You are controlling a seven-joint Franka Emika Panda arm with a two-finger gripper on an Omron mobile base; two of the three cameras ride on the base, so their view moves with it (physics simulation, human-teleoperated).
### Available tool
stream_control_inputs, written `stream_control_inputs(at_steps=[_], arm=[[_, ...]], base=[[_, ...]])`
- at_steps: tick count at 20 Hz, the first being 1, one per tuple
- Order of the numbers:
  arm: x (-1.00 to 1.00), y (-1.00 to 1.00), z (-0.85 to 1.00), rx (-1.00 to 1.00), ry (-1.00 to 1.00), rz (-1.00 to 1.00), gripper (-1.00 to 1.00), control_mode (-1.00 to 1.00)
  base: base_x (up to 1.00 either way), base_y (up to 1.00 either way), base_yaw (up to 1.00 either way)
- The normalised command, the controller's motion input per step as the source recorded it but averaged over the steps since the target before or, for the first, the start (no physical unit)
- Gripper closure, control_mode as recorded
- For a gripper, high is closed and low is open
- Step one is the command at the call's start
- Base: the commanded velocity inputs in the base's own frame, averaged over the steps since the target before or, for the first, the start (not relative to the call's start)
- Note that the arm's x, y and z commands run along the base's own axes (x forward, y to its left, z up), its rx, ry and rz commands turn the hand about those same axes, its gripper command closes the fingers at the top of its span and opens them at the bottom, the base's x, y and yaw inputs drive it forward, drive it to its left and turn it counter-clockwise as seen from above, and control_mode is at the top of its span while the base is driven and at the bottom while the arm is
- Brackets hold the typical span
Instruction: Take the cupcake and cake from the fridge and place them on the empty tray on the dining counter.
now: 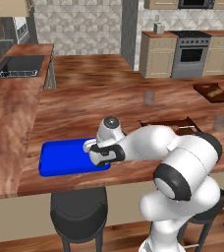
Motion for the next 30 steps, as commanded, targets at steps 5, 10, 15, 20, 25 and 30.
stream_control_inputs(at_steps=[5,10,15,20,25,30], arm=[[0.28,0.08,-0.23,0.00,0.00,0.00,1.00,-1.00],[0.18,0.10,-0.20,0.00,0.00,0.00,1.00,-1.00],[0.12,0.08,-0.16,0.00,0.00,0.00,1.00,-1.00],[0.17,0.04,-0.12,0.00,0.00,0.00,-1.00,-1.00],[0.16,0.00,-0.08,0.00,0.00,0.00,-1.00,-1.00],[0.09,0.00,-0.03,0.00,0.00,0.00,-1.00,-1.00]], base=[[0.00,0.00,0.00],[0.00,0.00,0.00],[0.00,0.00,0.00],[0.00,0.00,0.00],[0.00,0.00,0.00],[0.00,0.00,0.00]])
